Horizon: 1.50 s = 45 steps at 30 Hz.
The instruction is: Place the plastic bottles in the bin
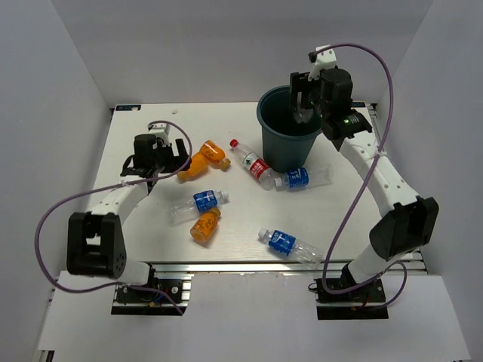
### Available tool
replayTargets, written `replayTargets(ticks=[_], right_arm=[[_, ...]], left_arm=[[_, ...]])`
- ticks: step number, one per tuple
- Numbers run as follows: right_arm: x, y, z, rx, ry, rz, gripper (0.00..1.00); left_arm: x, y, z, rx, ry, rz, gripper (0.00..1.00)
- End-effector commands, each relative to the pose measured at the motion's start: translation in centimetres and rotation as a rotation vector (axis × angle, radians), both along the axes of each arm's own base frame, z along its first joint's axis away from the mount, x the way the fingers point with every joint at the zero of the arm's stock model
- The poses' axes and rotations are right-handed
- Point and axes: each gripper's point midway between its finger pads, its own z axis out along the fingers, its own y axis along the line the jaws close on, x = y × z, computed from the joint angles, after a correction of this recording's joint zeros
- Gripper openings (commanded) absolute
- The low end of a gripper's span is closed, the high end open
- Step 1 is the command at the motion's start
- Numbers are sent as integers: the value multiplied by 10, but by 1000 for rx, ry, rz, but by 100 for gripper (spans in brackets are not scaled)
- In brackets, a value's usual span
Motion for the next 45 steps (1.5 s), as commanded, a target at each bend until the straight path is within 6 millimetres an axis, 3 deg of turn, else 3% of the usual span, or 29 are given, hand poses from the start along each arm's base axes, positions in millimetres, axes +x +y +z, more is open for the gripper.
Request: replayTargets(ticks=[1, 2, 4, 6, 7, 8, 12, 14, 15, 16, 18, 19, 22, 23, 29, 30, 32, 34, 37, 41, 42, 45], right_arm=[[12, -14, 12, 107, 8, -35, 83], [12, -14, 9, 110, 18, -24, 89], [10, -13, 3, 111, 36, -2, 89], [4, -12, -1, 91, 41, 27, 89], [-4, -15, 8, 95, 22, 35, 89], [-10, -15, 8, 95, 21, 44, 89], [-41, -28, 5, 132, -12, 53, 89], [-63, -35, -6, 155, -13, 55, 89], [-78, -40, 2, 173, -42, 57, 89], [-84, -42, -21, 183, 4, 50, 89], [-100, -47, -39, 222, 48, 32, 89], [-115, -49, -35, 277, 35, 34, 89], [-139, -54, -71, 334, 46, 30, 89], [-143, -57, -85, 332, 68, 18, 89], [-164, -83, -80, 316, 44, -80, 89], [-165, -84, -81, 315, 40, -86, 89], [-168, -91, -83, 317, 33, -119, 89], [-173, -99, -84, 316, 25, -152, 89], [-176, -116, -91, 308, 26, -244, 89], [-183, -139, -110, 289, 43, -365, 89], [-183, -141, -115, 277, 50, -376, 89], [-188, -151, -128, 242, 72, -423, 89]], left_arm=[[15, -29, 3, 8, -23, -230, 98], [21, -30, 3, 22, -25, -254, 98], [25, -33, -25, 30, 54, -293, 98], [34, -36, -29, 30, 85, -316, 98], [37, -39, -33, 22, 94, -330, 98], [40, -40, -46, 17, 123, -340, 98], [49, -44, -62, 36, 155, -395, 98], [50, -45, -66, 38, 162, -418, 98], [50, -48, -73, 30, 177, -433, 98], [51, -48, -75, 31, 182, -436, 98], [51, -50, -85, 28, 211, -445, 98], [54, -52, -84, 28, 205, -451, 98], [55, -60, -86, 1, 206, -495, 98], [55, -61, -87, -2, 208, -500, 97], [46, -63, -87, -10, 230, -506, 74], [44, -62, -87, -7, 227, -500, 74], [39, -57, -81, 10, 217, -476, 71], [38, -50, -75, 33, 217, -430, 61], [43, -36, -48, 70, 177, -332, 55], [57, -19, 13, 89, 91, -178, 54], [68, -19, 41, 69, 44, -144, 52], [82, -29, 83, 1, -30, -147, 51]])
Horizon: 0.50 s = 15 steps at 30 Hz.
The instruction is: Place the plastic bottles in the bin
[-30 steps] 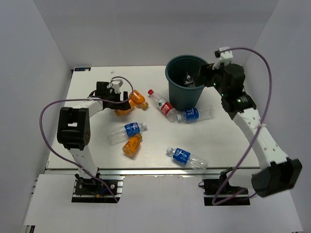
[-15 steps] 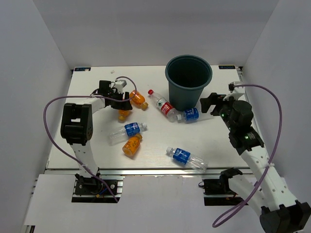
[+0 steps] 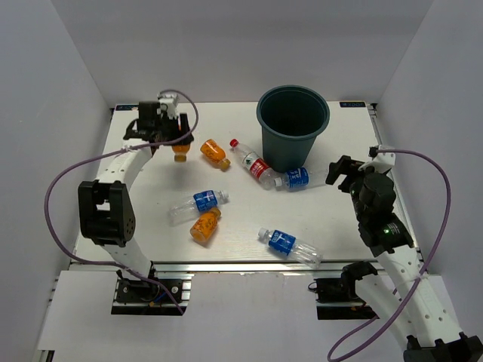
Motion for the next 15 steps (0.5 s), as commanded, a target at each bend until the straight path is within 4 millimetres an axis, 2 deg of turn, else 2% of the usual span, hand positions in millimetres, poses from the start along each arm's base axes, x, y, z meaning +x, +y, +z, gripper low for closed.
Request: replayTargets(ticks=[1, 2, 3, 4, 5, 6, 7, 8, 9, 10, 11, 12, 15], right_arm=[[-6, -23, -10, -21, 18, -117, 89], [-8, -29, -11, -19, 12, -146, 89], [-10, -32, -12, -17, 8, -164, 89], [-11, -35, -13, -12, 3, -182, 89], [-15, -41, -12, -5, -10, -211, 89], [-17, -43, -12, -1, -17, -221, 89], [-19, -44, -11, 4, -26, -226, 89], [-21, -44, -9, 10, -38, -219, 89], [-22, -43, -7, 13, -45, -211, 89], [-24, -41, -6, 16, -47, -200, 89], [-26, -40, -2, 25, -59, -188, 89], [-26, -39, -2, 33, -61, -185, 89], [-27, -31, -2, 41, -64, -137, 89]], left_arm=[[24, -12, 107, -128, -191, 45, 51], [26, -22, 122, -173, -211, 14, 50], [25, -43, 135, -265, -208, -48, 50], [28, -55, 162, -308, -256, -85, 50], [29, -69, 181, -339, -303, -130, 50], [24, -95, 194, -367, -324, -191, 51], [25, -109, 203, -374, -351, -220, 51], [26, -125, 230, -386, -437, -256, 51], [20, -153, 241, -394, -473, -288, 51], [23, -170, 242, -405, -485, -305, 51], [23, -184, 271, -444, -573, -329, 51], [15, -207, 284, -518, -585, -358, 52], [21, -246, 317, -675, -685, -388, 52]])
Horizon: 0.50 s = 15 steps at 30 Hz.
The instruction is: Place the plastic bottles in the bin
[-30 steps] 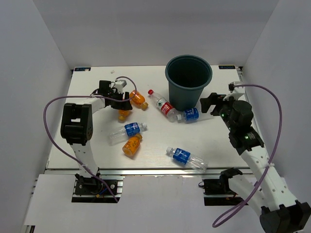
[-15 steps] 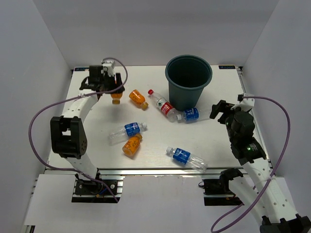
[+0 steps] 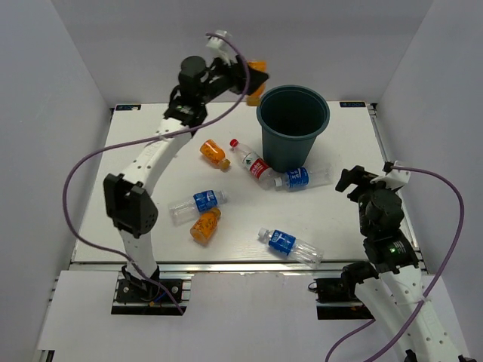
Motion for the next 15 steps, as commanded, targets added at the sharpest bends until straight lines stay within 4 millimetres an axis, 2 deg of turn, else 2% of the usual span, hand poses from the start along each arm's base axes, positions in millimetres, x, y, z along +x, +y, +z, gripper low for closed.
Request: replayTargets(ticks=[1, 2, 4, 5, 6, 8, 9, 10, 11, 13, 15], right_arm=[[0, 4, 4, 23, -17, 21, 89], [0, 4, 0, 18, -3, 21, 89], [0, 5, -2, 16, 4, 27, 89], [1, 5, -4, 13, 13, 26, 89], [1, 6, -5, 11, 16, 30, 89], [1, 7, -8, 8, 26, 33, 89], [1, 7, -9, 8, 30, 38, 89], [2, 9, -11, 6, 33, 50, 89], [2, 11, -13, 3, 40, 60, 89], [3, 21, -13, -12, 39, 119, 89], [4, 32, -9, -28, 26, 193, 89]], left_arm=[[6, -35, 49, -212, -101, -43, 52], [21, -45, 53, -248, -132, -22, 53], [27, -67, 51, -288, -140, -13, 53], [43, -81, 24, -276, -107, 10, 53], [40, -91, 34, -291, -130, 8, 53], [49, -101, 20, -264, -114, 40, 54], [52, -109, 8, -247, -107, 43, 57], [51, -110, 6, -244, -112, 43, 62], [52, -112, 1, -241, -105, 48, 81], [49, -113, -5, -232, -93, 51, 97], [46, -112, -1, -214, -98, 49, 98]])
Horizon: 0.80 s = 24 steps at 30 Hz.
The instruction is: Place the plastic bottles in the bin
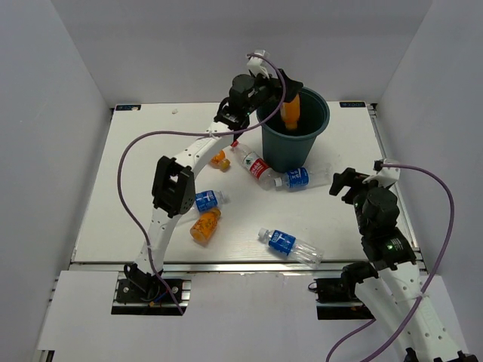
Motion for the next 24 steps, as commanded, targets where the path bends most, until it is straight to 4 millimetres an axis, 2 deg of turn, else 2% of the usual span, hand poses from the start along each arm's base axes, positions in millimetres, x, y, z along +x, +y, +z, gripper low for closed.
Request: replayTargets(ticks=[1, 3, 4, 5, 6, 7, 8, 9, 10, 11, 12, 13, 14, 15, 16, 17, 18, 20, 21, 23, 24], right_arm=[[2, 30, 10, -17, -35, 184, 89], [1, 47, 13, -21, -31, 284, 89], [-1, 65, 3, -16, 26, 388, 89], [-2, 72, 8, -14, 43, 431, 89], [-4, 79, 2, -8, 86, 469, 89], [-7, 89, -16, -4, 186, 523, 89], [-7, 93, -17, -18, 209, 557, 89], [-10, 105, -30, -25, 272, 612, 89], [-16, 111, -40, -42, 323, 644, 89], [-19, 116, -47, -58, 360, 666, 89], [-29, 133, -49, -96, 377, 742, 89], [-30, 139, -61, -145, 431, 750, 89], [-36, 142, -70, -188, 477, 753, 89], [-45, 157, -66, -245, 473, 813, 89], [-46, 160, -77, -305, 517, 812, 89], [-53, 162, -83, -342, 556, 836, 89], [-61, 173, -81, -388, 551, 887, 89], [-69, 181, -95, -438, 609, 920, 89], [-78, 184, -100, -468, 640, 950, 89], [-83, 185, -111, -504, 699, 942, 89], [-91, 186, -119, -530, 738, 965, 89]], left_arm=[[-22, 15, 83, -60, -130, 26, 98], [-27, 18, 91, -32, -143, 23, 98], [-35, 23, 100, -14, -138, 23, 98], [-38, 28, 105, 1, -137, 35, 98], [-39, 35, 98, 51, -106, 60, 98], [-49, 48, 120, 54, -124, 86, 98], [-51, 55, 105, 99, -78, 106, 98], [-55, 66, 93, 159, -44, 142, 98], [-76, 85, 117, 159, -63, 166, 98], [-79, 94, 67, 255, 10, 175, 98], [-89, 106, 54, 290, 32, 194, 98], [-92, 129, 44, 309, 56, 295, 98], [-113, 157, 24, 337, 95, 346, 98], [-122, 174, 19, 340, 107, 391, 98], [-130, 193, 12, 341, 129, 446, 98], [-147, 218, 29, 281, 131, 486, 98], [-158, 232, -10, 325, 207, 501, 98], [-173, 258, -26, 290, 257, 549, 98], [-189, 272, -45, 292, 286, 567, 98], [-197, 294, -58, 255, 328, 630, 98], [-207, 303, -71, 261, 356, 641, 98]])
